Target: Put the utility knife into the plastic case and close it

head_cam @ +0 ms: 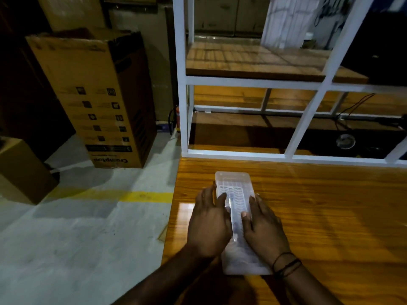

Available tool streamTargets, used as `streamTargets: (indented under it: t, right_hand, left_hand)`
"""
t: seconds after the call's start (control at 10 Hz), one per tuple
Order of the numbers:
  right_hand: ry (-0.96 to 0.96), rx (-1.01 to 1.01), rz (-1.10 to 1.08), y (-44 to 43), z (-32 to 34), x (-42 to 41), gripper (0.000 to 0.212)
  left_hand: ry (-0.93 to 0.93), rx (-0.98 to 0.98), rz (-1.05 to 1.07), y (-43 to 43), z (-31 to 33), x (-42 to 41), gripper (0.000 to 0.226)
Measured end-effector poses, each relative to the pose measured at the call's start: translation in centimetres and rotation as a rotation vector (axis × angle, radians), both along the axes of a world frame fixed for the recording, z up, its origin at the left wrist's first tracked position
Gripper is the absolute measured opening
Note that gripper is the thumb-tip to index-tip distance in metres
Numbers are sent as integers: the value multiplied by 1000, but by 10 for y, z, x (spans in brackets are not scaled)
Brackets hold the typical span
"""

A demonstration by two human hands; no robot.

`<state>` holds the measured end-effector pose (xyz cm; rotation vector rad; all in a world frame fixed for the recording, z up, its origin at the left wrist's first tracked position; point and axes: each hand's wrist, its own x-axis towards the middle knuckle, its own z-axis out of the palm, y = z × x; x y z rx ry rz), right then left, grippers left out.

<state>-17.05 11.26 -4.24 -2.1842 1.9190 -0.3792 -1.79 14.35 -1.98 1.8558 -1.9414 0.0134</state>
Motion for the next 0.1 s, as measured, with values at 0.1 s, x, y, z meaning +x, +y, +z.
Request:
streamTargets:
  t: [0.1]
  right_hand:
    - [-12,-19,-25,-7,8,-3,61]
  left_hand:
    - [126,67,16,-9,24,17,47]
